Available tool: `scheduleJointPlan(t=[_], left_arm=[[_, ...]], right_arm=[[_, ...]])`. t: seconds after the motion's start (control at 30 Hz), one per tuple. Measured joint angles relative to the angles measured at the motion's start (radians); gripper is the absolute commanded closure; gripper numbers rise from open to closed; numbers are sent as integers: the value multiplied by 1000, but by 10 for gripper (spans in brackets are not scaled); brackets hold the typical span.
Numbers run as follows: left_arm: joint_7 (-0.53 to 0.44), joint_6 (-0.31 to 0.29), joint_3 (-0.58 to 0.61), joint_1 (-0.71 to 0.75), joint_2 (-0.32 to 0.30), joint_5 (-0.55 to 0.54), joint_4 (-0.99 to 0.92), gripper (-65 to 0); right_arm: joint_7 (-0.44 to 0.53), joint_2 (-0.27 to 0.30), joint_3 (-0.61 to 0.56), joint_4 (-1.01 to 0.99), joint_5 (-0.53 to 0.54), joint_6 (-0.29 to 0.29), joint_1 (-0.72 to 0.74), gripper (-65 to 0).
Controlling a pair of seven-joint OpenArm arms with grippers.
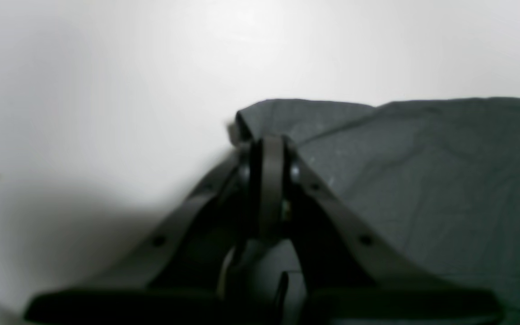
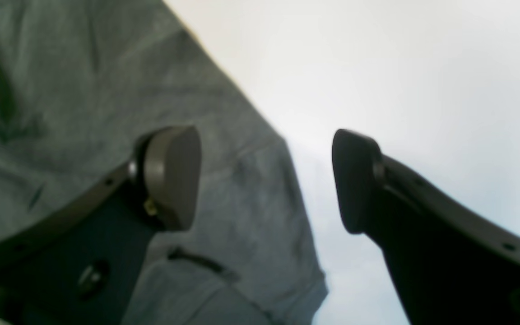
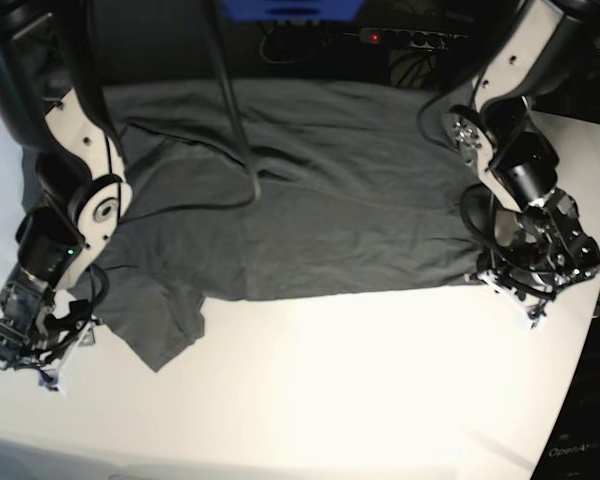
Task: Fold the T-shirt properly
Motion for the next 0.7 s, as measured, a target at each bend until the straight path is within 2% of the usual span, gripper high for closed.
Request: scheduleJointPlan(t=[0.17, 0.4, 0.7], left_arm=[[0, 0, 0, 0, 0, 0, 0, -24], [1, 0, 0, 1, 0, 0, 0, -24], [4, 0, 0, 1, 0, 0, 0, -24]], right_arm=[[-1, 6, 2, 0, 77, 0, -5, -447], [10, 9, 2, -6, 77, 0, -40, -448], [151, 56, 2, -196, 77, -3, -51, -447]])
